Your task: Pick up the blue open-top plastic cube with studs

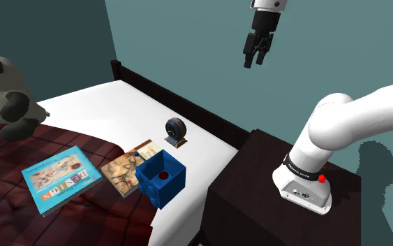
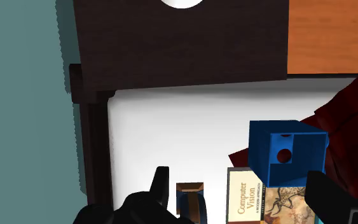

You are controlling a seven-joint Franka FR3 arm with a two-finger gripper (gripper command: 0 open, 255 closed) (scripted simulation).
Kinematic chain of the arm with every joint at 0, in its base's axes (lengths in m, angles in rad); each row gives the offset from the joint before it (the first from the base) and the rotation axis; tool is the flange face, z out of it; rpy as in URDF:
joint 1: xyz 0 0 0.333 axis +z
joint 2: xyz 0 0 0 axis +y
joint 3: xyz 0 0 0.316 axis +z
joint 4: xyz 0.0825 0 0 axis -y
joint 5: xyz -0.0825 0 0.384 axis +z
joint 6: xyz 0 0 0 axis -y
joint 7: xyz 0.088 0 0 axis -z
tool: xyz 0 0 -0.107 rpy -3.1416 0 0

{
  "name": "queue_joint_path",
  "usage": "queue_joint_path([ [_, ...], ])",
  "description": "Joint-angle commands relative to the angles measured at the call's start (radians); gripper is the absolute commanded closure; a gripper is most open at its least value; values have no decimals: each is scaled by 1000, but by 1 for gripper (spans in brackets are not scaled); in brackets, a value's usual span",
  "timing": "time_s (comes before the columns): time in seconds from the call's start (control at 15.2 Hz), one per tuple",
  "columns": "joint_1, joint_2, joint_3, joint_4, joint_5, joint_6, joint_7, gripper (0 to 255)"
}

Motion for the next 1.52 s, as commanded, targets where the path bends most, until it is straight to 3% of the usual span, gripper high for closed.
queue_joint_path([
  [0.0, 0, 0, 0, 0, 0, 0, 0, 0],
  [0.73, 53, 191, 130, -182, 74, 376, 107, 0],
  [1.45, 89, 574, 256, -187, 90, 764, 228, 0],
])
